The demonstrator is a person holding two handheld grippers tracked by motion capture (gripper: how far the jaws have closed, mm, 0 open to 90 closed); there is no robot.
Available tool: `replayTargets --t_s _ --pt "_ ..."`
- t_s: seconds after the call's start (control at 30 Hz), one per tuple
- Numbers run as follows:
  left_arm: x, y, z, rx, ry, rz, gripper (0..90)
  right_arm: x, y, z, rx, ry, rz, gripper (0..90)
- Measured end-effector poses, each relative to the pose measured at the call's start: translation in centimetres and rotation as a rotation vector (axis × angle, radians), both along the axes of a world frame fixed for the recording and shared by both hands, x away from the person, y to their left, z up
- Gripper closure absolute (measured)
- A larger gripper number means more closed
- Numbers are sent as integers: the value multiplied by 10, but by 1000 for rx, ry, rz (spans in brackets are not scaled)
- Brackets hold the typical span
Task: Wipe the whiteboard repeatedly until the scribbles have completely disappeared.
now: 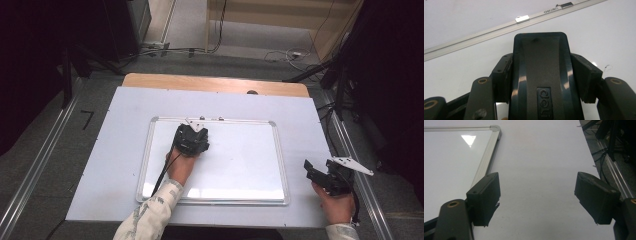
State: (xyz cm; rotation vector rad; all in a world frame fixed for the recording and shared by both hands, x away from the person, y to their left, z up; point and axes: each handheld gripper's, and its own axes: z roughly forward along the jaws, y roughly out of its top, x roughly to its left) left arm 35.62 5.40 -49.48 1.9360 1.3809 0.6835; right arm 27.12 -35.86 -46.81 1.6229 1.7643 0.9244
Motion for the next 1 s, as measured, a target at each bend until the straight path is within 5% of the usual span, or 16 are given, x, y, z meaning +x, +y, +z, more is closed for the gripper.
replayTargets --t_s 1.0 --pt "-6 -59 0 37 3 -117 406 0 2 0 2 -5 9 217"
